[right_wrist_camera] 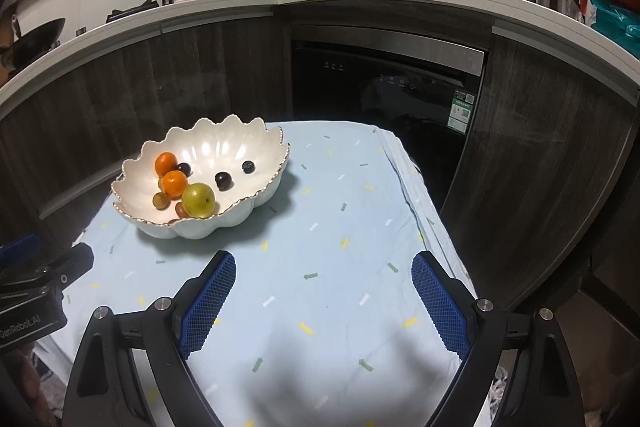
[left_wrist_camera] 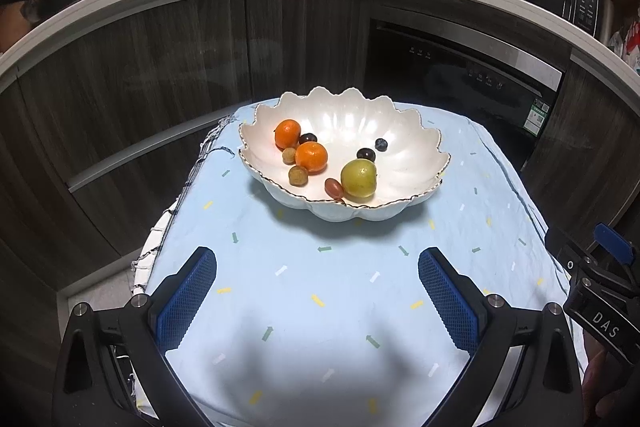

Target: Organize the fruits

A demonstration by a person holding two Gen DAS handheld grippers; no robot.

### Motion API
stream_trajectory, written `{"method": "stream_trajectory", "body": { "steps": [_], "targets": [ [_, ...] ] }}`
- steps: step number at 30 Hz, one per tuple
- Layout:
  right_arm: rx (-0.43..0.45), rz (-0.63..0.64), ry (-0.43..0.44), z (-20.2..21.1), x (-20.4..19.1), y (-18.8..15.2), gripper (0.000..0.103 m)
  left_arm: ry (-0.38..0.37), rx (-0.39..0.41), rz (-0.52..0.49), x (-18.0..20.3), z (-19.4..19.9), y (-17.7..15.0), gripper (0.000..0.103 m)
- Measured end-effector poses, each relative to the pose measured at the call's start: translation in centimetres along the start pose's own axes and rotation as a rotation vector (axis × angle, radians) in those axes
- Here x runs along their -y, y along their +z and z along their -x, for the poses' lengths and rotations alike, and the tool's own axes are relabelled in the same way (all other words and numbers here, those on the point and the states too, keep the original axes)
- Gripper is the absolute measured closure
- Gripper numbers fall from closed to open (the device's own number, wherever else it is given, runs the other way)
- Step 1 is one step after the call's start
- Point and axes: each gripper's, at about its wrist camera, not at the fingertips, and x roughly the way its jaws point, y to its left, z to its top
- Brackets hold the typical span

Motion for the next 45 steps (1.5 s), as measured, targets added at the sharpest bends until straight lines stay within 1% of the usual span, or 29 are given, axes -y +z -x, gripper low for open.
{"method": "stream_trajectory", "body": {
  "steps": [6,13,23,45],
  "targets": [
    [0.002,0.0,-0.001,0.0,0.0,0.0,0.012,-0.001,-0.001,-0.001,0.0,0.0,0.0,0.0],
    [0.02,0.009,-0.002,0.4,-0.1,0.1,0.012,-0.011,0.016,0.01,-0.1,0.2,0.1,0.0],
    [0.037,0.005,-0.002,0.9,0.4,0.1,0.012,-0.012,0.011,0.006,0.1,0.3,0.2,0.0],
    [0.026,0.024,0.001,0.3,0.1,0.1,0.012,-0.021,-0.033,0.05,-0.5,-0.8,-0.2,0.0]
  ]
}}
